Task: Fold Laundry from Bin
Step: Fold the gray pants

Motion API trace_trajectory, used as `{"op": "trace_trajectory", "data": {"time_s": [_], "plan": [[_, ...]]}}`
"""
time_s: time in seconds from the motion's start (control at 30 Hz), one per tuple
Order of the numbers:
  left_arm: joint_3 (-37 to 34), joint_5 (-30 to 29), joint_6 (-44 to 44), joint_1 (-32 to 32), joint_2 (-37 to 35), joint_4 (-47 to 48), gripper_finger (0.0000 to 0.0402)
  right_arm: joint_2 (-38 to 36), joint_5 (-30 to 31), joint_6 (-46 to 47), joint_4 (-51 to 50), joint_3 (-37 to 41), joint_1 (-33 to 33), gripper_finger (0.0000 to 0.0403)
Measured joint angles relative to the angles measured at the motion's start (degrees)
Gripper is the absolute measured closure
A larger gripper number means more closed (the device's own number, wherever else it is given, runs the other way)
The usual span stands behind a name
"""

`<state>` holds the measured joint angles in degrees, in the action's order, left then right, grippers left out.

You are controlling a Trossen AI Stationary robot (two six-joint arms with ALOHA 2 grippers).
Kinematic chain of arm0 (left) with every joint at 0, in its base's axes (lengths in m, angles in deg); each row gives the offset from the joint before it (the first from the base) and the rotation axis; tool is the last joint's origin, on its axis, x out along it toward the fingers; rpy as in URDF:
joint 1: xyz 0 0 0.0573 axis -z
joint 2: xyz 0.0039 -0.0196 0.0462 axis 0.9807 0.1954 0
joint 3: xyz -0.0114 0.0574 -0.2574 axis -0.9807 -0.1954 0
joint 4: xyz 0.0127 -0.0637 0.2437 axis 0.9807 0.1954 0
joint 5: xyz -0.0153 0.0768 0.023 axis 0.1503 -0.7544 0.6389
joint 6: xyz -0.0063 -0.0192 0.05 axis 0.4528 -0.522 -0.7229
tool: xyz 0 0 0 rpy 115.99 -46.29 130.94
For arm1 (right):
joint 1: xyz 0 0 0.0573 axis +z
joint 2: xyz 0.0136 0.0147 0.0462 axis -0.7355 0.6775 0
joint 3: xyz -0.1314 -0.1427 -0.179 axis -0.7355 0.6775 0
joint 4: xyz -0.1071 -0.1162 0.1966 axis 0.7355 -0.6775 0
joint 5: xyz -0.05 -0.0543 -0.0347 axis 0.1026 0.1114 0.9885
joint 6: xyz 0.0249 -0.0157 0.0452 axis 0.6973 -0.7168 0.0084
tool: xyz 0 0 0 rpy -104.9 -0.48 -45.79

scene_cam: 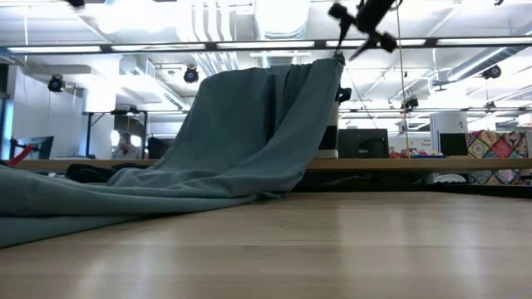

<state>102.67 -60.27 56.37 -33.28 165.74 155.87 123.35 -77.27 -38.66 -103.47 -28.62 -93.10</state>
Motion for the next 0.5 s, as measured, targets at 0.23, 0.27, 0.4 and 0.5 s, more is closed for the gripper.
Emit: {"op": "trace_trajectory", "data": {"time_s": [0.23,0.27,0.4,0.5], "plan": [[-7.0,8.7,-3.1,-4.6,-2.0,-0.1,0.0143,5.7,-9.5,-3.8,3.7,0.0,-5.7,0.0210],[-8.6,9.9,-2.7,-4.7,-2.8,-0.7,0.0143,6.1,-10.7,-3.8,4.9,0.0,-6.0,0.0213],[-15.1,12.5,-1.9,-4.8,-6.3,-7.0,0.0143,6.5,-11.5,-3.7,7.1,0.0,-6.1,0.0238],[-20.4,12.5,-3.1,-4.8,-9.0,-14.4,0.0143,6.2,-11.5,-2.7,7.6,0.0,-6.0,0.0270]]}}
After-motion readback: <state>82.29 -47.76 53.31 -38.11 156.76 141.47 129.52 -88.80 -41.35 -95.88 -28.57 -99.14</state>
